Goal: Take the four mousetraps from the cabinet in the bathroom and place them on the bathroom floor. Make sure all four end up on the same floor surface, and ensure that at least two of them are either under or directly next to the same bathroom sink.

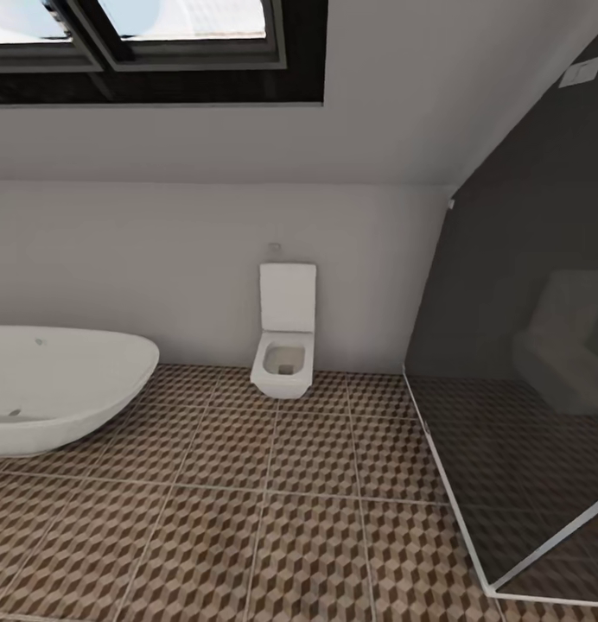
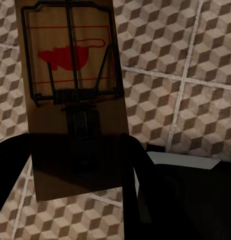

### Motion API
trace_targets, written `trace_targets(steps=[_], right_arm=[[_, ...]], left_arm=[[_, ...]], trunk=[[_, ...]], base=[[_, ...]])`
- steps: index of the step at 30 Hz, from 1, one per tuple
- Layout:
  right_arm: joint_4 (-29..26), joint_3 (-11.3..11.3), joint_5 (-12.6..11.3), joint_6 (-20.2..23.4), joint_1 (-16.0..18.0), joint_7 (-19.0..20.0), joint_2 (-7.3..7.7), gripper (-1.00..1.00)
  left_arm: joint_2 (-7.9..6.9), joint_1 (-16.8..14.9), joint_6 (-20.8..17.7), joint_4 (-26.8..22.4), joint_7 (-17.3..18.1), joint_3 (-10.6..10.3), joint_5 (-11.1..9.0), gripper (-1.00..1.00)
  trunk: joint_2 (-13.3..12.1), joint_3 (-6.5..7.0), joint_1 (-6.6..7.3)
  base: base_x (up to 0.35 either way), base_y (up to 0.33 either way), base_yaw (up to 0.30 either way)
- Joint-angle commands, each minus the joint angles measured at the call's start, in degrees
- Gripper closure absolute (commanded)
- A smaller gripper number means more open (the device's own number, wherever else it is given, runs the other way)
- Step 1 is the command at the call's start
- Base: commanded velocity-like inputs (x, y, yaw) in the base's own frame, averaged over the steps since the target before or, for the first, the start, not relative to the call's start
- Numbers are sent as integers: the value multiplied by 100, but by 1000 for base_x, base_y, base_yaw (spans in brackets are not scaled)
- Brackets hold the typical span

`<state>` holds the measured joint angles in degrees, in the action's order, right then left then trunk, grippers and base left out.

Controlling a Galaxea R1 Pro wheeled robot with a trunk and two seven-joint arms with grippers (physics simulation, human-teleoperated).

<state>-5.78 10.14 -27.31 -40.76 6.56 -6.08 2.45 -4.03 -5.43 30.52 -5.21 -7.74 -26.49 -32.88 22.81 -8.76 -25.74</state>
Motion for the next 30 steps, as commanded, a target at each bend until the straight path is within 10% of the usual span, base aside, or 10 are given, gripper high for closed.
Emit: trace_targets(steps=[1,21,30], right_arm=[[-2,50,-11,-10,3,-51,1,100],[1,49,-28,32,3,-44,-12,100],[48,43,-29,40,3,-47,-8,100]], left_arm=[[-2,-2,6,-4,-52,-49,1,100],[-15,-2,1,89,-61,-51,-7,100],[-39,-2,-19,853,-61,-50,-14,100]], trunk=[[11,-11,-5],[11,-11,-5],[11,-11,-5]], base=[[160,79,0],[229,104,0],[12,4,0]])
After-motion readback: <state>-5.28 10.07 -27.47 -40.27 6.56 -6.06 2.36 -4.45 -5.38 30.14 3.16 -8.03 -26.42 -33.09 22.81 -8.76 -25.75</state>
